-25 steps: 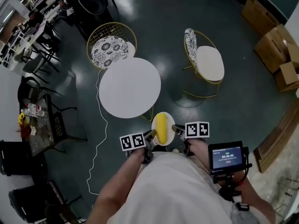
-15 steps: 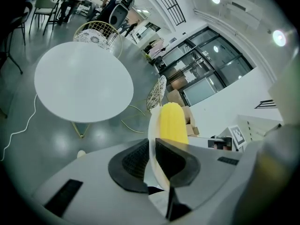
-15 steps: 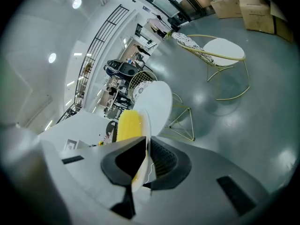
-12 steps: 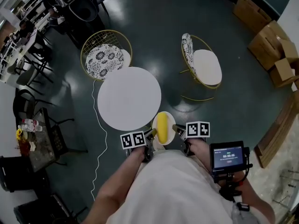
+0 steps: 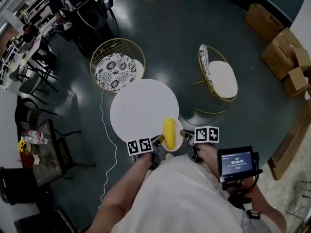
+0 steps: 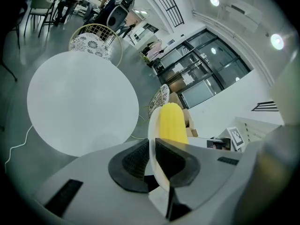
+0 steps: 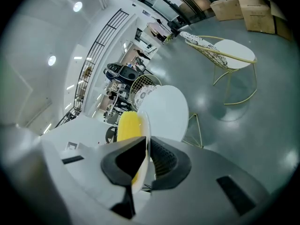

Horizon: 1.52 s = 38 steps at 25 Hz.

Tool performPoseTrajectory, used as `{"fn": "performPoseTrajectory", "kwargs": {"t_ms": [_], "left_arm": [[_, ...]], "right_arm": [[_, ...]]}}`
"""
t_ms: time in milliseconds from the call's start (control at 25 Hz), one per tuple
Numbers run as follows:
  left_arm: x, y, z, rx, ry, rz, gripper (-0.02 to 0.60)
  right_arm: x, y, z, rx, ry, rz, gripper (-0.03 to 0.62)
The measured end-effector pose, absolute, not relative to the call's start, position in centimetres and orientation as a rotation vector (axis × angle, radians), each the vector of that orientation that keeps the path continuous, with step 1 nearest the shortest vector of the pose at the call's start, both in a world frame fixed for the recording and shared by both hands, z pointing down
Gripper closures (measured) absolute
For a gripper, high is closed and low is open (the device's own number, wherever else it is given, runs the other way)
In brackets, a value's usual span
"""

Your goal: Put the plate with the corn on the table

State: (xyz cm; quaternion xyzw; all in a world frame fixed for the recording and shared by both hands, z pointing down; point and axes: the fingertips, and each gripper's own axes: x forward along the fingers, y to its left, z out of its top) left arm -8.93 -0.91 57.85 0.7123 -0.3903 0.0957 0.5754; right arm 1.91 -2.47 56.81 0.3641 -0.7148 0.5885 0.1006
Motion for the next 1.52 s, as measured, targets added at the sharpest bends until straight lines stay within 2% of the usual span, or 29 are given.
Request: {"fn": "performPoseTrajectory", "kwargs": {"t_ms": [920,1080,1520], "left_arm": [[-15.8,-2.9,59.0,1.56,-1.04,0.094,0.535],[-15.7,-7.0,60.0,1.546,-1.054,0.09,0.535],[-15.0,-7.5,60.0,1.532,-1.049,0.082,0.535]], "right_arm": [[-5.4,-6.3,58.1,0.837,-2.089,1.654,0.557],[-5.3,-10.5,59.4,0.798,-2.068,1.66,0.557],[-4.9,-11.2,59.0,0.777,-2.051,1.642,0.557]]}}
